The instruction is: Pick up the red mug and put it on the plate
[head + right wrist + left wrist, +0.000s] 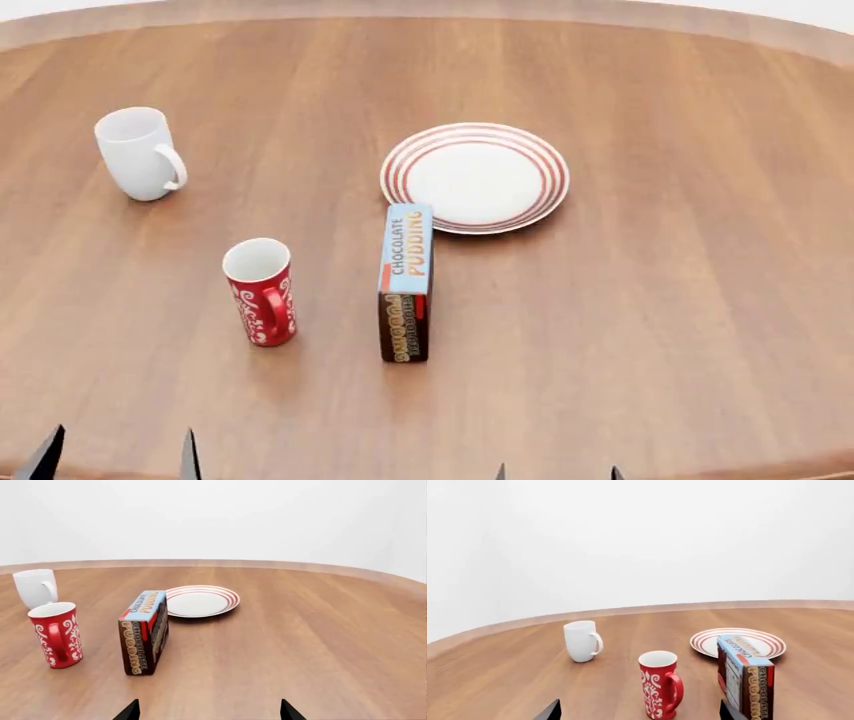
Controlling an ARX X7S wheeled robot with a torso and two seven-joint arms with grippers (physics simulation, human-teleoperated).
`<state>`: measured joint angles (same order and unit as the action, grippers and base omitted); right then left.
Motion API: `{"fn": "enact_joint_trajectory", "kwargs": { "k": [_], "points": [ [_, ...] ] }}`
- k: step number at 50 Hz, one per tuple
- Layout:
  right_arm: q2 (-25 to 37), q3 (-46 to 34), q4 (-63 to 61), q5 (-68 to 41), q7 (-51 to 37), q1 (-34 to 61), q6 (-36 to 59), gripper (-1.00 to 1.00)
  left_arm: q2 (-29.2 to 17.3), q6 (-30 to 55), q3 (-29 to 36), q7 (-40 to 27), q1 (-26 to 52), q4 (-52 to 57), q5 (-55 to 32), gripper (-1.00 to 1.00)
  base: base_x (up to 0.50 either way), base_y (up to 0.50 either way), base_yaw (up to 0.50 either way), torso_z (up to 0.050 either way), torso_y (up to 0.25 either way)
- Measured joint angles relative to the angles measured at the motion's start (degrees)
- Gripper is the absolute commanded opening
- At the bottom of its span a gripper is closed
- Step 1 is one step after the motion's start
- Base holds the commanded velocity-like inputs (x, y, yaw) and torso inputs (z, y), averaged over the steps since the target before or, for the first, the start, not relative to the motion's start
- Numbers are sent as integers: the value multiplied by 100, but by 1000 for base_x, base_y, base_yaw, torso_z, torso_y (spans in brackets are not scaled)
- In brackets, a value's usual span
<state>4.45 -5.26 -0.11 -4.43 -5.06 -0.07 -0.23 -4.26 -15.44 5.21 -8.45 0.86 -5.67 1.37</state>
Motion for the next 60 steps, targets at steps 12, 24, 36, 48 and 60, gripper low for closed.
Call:
{"fn": "enact_joint_trajectory", "kwargs": {
  "k": [12,24,36,48,60],
  "points": [
    [75,-88,11,-76,-102,10,-12,100,-104,-761,109,-380,74,-307,345,100,0,0,0,0,0],
    [150,-178,38,-156,-171,28,-30,100,-193,-1297,192,-731,140,-530,660,100,0,0,0,0,0],
    [220,-258,30,-244,-209,31,-50,100,-277,-1695,287,-912,200,-703,773,100,0,0,0,0,0],
    [274,-315,30,-349,-223,24,-142,100,-347,-1862,377,-991,233,-778,793,100,0,0,0,0,0],
    [327,-376,26,-425,-240,17,-221,100,-395,-1853,444,-1040,241,-774,783,100,0,0,0,0,0]
  ]
}}
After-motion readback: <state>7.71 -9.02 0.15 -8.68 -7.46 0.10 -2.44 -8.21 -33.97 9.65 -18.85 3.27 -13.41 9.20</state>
